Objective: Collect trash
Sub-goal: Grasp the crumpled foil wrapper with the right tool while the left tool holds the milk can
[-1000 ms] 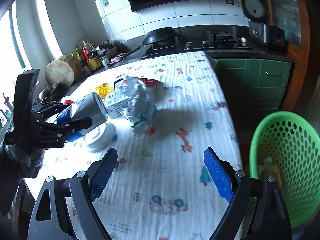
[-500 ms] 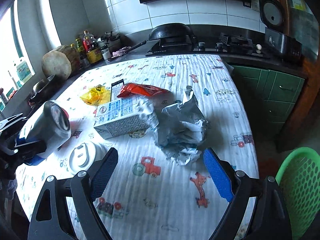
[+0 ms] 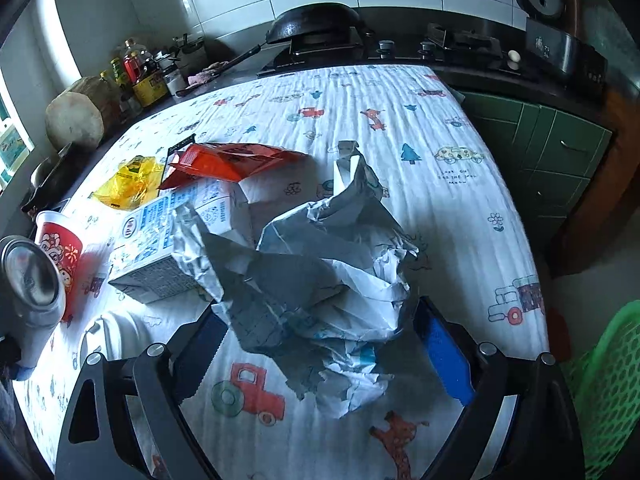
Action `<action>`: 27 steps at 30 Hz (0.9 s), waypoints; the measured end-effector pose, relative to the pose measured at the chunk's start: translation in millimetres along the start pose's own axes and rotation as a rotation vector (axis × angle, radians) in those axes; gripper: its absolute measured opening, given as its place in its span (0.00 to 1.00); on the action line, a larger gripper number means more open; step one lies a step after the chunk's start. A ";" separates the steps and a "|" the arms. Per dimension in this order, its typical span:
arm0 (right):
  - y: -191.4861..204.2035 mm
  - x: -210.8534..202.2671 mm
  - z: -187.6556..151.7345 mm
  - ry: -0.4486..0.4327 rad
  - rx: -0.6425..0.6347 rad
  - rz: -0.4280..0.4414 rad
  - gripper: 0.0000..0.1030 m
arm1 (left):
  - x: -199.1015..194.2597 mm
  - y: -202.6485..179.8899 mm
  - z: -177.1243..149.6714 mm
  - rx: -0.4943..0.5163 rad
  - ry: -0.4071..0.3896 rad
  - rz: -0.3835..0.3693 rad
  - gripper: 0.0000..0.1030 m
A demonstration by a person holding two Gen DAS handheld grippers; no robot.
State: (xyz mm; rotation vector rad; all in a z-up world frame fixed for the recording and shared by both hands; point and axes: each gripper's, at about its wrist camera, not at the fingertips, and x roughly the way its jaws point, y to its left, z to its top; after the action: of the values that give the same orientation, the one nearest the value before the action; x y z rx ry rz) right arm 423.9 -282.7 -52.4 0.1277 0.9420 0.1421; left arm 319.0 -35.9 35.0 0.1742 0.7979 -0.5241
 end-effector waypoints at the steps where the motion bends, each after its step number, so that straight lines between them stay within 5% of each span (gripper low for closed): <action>1: -1.3 2.4 1.2 0.002 0.006 0.002 0.87 | 0.3 -0.2 0.2 -0.001 -0.001 -0.002 0.69; 8: 2.6 -6.3 -0.5 -0.020 -0.015 -0.003 0.63 | -1.3 -2.7 0.7 -0.003 -0.007 -0.010 0.69; 20: 0.1 -77.1 -36.7 -0.135 -0.008 0.005 0.60 | -18.8 -39.1 9.6 0.026 -0.041 -0.053 0.69; 27: -56.4 -121.6 -71.8 -0.167 0.061 -0.075 0.60 | -16.4 -82.2 18.1 0.079 -0.043 -0.107 0.69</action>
State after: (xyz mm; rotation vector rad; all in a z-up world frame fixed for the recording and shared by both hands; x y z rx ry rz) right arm 298.8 -356.3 -7.2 0.1575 0.7835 0.0328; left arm 279.1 -106.4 63.1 0.1935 0.7476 -0.6589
